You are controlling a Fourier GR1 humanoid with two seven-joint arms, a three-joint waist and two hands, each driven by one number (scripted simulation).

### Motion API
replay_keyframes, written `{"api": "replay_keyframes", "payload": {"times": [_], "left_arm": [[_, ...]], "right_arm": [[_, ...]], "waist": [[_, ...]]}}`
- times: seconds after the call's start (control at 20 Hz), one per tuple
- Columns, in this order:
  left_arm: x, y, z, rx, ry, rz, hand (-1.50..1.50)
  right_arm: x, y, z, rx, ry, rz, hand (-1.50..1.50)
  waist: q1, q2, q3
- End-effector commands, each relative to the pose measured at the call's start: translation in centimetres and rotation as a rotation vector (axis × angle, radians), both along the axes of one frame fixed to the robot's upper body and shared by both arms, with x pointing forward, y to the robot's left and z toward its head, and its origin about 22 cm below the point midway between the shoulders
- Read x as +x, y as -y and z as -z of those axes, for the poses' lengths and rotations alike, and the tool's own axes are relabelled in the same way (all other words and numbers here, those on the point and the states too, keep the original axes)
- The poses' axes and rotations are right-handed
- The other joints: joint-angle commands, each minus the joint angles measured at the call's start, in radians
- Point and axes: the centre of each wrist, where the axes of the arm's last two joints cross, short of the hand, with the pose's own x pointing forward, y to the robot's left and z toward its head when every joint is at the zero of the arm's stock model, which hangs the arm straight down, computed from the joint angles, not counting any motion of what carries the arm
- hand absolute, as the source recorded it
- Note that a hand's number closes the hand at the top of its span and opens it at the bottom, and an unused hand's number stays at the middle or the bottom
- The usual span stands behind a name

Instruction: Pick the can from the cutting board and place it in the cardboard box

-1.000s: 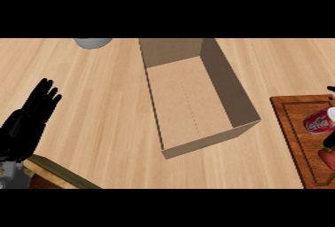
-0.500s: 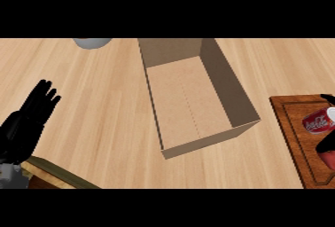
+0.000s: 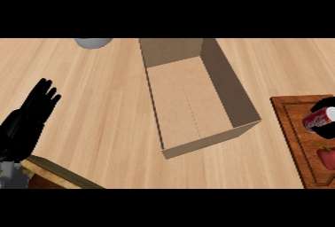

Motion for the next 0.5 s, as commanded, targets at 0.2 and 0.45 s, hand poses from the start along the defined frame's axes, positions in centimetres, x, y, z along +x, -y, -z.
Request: {"api": "replay_keyframes", "payload": {"times": [0.2,0.45], "left_arm": [[-1.2,0.1,1.0,-0.03,-0.06,-0.031,0.0],[0.3,2.2,0.5,-0.026,-0.03,0.079,0.0]], "right_arm": [[0.5,-1.2,-1.3,-0.033,0.03,-0.066,1.5],[5.2,-20.8,1.3,0.042,0.096,-0.196,1.5]], "waist": [[-0.007,0.005,-0.014],[0.107,0.015,-0.019]]}}
